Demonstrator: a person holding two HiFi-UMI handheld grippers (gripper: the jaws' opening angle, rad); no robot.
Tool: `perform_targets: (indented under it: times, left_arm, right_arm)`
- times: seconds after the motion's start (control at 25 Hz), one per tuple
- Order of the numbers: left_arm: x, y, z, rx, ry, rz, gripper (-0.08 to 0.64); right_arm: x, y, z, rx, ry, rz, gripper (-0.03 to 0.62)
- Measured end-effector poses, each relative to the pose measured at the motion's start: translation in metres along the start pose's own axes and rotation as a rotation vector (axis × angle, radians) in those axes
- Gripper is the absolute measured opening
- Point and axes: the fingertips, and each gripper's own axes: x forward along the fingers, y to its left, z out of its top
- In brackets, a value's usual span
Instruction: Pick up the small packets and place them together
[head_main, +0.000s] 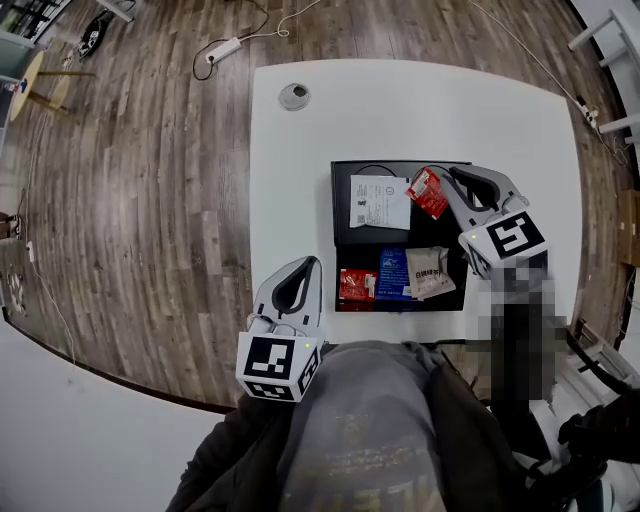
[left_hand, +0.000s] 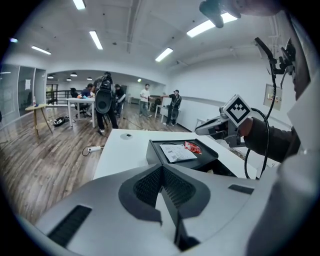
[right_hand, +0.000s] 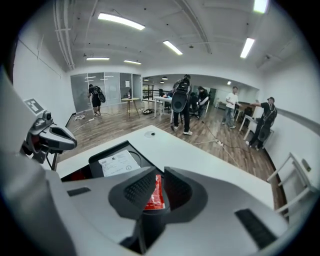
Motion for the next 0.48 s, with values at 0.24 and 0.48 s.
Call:
perform_targets:
  times: [0.24,0.48]
  left_arm:
    - [-0.022,-0.008,0.007,0.02,-0.061,-0.024,0.003]
    - [-0.041,-0.03,-0.005,0.035,-0.091,-0.081,0.003]
  right_arm:
    - [-0.037,0.016,0.008,-0.038,-0.03,-0.038,0.049]
    - [-0.061,0.073,-0.024,-0.063,0.008,0.103,0.049]
